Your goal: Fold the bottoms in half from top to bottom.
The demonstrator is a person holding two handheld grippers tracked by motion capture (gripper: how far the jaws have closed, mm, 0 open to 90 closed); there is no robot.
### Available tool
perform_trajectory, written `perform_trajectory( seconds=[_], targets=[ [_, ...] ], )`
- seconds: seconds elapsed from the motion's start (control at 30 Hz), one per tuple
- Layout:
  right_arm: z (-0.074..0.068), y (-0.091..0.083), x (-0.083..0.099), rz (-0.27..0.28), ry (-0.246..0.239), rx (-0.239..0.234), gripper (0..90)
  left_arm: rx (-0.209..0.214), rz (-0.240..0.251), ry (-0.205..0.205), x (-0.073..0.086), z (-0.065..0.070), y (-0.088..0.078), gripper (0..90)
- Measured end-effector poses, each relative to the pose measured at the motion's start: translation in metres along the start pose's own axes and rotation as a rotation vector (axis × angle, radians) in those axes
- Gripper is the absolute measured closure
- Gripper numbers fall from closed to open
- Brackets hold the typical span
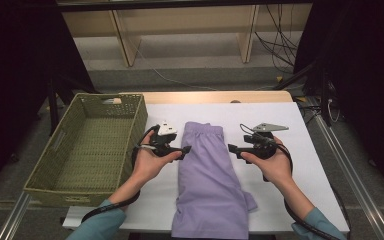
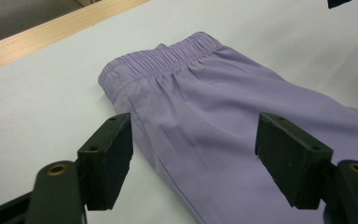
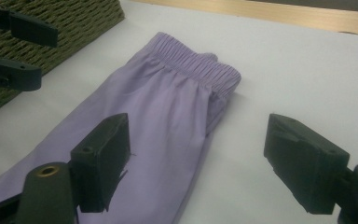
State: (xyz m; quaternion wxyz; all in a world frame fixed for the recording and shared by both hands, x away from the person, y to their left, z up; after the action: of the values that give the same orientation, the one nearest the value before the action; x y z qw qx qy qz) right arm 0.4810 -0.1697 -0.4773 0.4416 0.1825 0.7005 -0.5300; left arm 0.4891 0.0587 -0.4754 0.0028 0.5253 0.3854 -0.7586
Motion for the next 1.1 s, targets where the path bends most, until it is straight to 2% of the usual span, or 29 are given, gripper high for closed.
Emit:
perform_trajectory(
  seconds=[0.23, 0.5, 0.8, 1.1],
  targets=[
    [0.005, 0.013, -0.010, -0.007, 0.009, 0.013, 23.7, -0.012, -0.009, -0.005, -0.008, -0.009, 0.008, 28.5],
    [0.008, 0.024, -0.021, -0.015, 0.016, 0.022, 23.8, -0.039, 0.002, -0.017, -0.018, -0.021, 0.015, 28.5],
    [0.013, 0.040, -0.032, -0.039, 0.035, 0.033, 23.8, -0.056, -0.008, -0.047, -0.022, -0.033, 0.023, 27.5],
    [0.013, 0.054, -0.039, -0.062, 0.024, 0.040, 24.0, -0.063, -0.025, -0.066, -0.023, -0.044, 0.032, 26.8]
  ],
)
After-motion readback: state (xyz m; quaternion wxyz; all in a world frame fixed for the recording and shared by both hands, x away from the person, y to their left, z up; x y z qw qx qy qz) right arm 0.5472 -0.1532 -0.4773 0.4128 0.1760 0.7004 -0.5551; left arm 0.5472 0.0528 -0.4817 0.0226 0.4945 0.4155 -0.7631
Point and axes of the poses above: each handheld gripper's, and its own axes: y roughly forward along the jaws, x roughly out of its underside, z roughly to its right, the point moved 8 cm from there along y, roughly forward along the jaws, and after that the axes turned 13 degrees about x, right-handed, at the moved point
